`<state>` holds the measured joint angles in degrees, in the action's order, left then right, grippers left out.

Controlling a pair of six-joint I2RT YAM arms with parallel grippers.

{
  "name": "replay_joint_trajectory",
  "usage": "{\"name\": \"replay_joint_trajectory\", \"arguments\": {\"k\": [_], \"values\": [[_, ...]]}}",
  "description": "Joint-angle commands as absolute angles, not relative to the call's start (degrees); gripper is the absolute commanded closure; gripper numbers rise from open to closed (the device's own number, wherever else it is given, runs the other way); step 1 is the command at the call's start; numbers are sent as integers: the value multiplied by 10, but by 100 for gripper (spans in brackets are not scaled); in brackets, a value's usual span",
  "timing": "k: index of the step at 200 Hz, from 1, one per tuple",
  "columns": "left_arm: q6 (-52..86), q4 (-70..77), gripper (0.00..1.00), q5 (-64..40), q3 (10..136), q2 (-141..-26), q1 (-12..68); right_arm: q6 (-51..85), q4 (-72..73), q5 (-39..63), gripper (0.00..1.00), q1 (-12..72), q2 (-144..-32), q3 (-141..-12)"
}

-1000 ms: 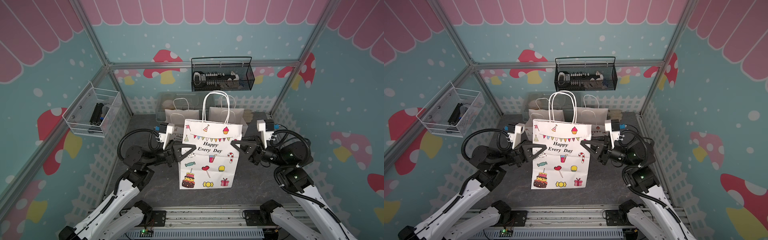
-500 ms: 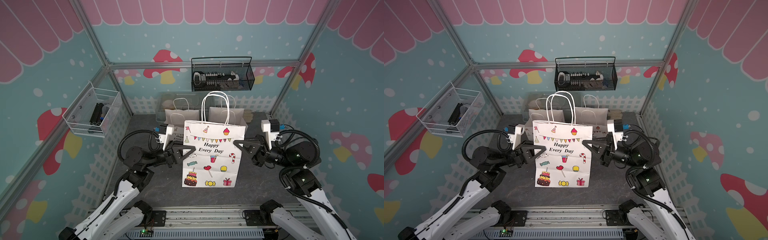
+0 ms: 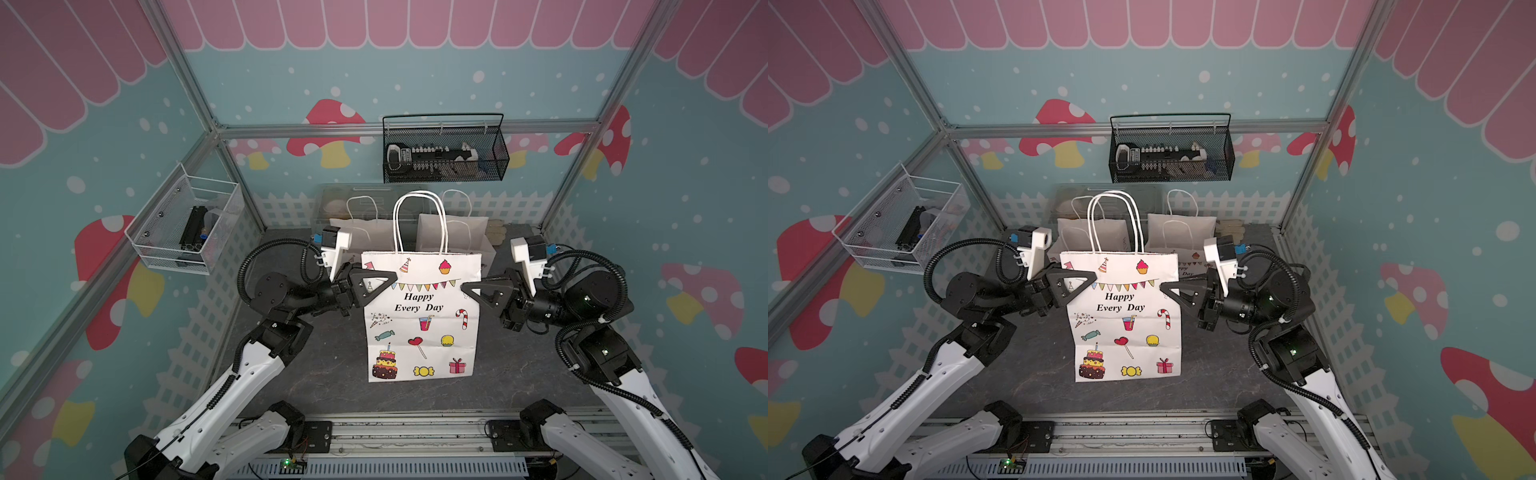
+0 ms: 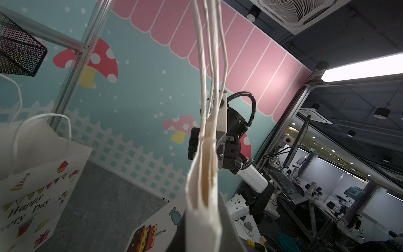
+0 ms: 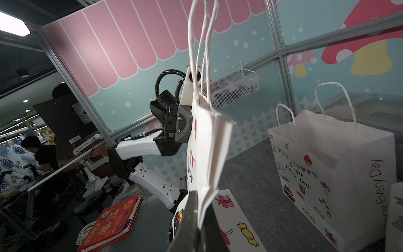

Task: Put away the paper bag
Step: Press the paper bag.

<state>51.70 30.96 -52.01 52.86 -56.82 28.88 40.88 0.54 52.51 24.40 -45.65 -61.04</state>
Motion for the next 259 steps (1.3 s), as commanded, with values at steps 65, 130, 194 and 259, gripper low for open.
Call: {"name": "replay_joint_trajectory", "arguments": {"k": [65, 130, 194, 259], "values": [[534, 336, 94, -515, 503, -548, 284, 362, -38, 560, 90, 244, -493, -702], [529, 316, 56, -519, 511, -535, 279, 308, -115, 541, 100, 239, -507, -717], [498, 258, 58, -531, 508, -499, 263, 303, -114, 546, 100, 219, -503, -704], [516, 293, 46, -547, 458, -489, 263, 312, -113, 563, 100, 201, -494, -719]]}}
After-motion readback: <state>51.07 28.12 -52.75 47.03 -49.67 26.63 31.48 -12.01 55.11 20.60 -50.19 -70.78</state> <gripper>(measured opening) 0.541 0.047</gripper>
